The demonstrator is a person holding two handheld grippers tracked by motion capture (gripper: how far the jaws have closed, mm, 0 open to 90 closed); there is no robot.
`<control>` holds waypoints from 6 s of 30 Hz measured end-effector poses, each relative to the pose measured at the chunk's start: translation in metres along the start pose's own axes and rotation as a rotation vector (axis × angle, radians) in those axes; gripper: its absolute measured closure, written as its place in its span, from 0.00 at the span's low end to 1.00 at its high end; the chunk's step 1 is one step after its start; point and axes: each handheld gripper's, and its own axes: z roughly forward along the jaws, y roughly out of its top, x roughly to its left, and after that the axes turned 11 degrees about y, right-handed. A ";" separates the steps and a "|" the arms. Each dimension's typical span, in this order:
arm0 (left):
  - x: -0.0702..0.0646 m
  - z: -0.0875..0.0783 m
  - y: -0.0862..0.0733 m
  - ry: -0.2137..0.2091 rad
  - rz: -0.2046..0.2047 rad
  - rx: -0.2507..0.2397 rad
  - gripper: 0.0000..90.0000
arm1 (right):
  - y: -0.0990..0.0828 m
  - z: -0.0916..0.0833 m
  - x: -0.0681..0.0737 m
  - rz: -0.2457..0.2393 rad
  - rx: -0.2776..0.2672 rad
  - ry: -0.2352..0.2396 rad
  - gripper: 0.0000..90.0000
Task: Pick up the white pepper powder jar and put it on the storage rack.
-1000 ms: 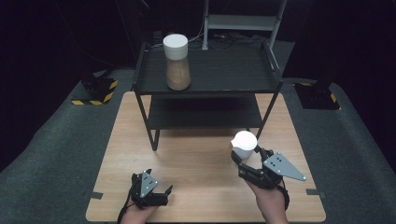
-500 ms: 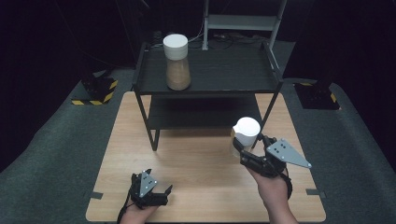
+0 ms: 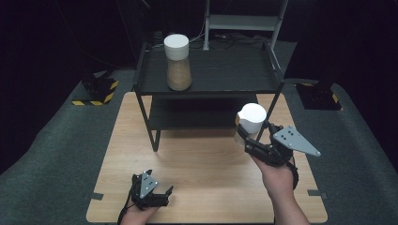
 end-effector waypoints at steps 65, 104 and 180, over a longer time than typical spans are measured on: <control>0.006 0.000 -0.002 -0.031 -0.002 -0.011 0.01 | 0.102 0.082 -0.018 -0.043 -0.071 -0.090 0.33; 0.009 0.000 -0.003 -0.041 -0.012 -0.014 0.01 | 0.100 0.110 -0.035 -0.010 -0.038 -0.103 0.31; 0.002 0.000 -0.003 -0.031 0.050 -0.028 0.01 | -0.061 0.013 0.013 -0.081 0.130 -0.052 0.00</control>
